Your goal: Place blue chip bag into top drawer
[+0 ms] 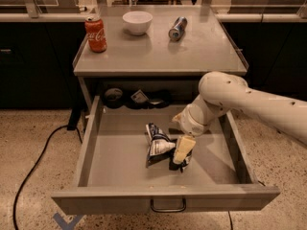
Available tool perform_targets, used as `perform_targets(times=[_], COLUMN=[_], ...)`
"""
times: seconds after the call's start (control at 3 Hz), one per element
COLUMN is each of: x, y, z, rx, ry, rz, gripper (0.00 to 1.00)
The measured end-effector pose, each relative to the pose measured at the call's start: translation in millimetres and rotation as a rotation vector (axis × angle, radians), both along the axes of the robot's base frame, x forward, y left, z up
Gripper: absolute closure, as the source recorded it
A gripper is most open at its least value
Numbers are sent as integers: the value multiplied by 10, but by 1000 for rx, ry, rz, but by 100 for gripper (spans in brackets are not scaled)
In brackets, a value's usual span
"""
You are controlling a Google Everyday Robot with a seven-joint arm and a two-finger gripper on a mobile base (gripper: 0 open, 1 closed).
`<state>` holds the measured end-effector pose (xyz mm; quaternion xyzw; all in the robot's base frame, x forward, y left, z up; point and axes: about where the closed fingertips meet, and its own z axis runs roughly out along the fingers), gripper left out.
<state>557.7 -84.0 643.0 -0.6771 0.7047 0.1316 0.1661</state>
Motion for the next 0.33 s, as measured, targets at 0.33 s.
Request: perform_targets(times=[0.33], x=[0], y=[0], z=[0], rx=[0], ry=[0], rz=[0], gripper=[0])
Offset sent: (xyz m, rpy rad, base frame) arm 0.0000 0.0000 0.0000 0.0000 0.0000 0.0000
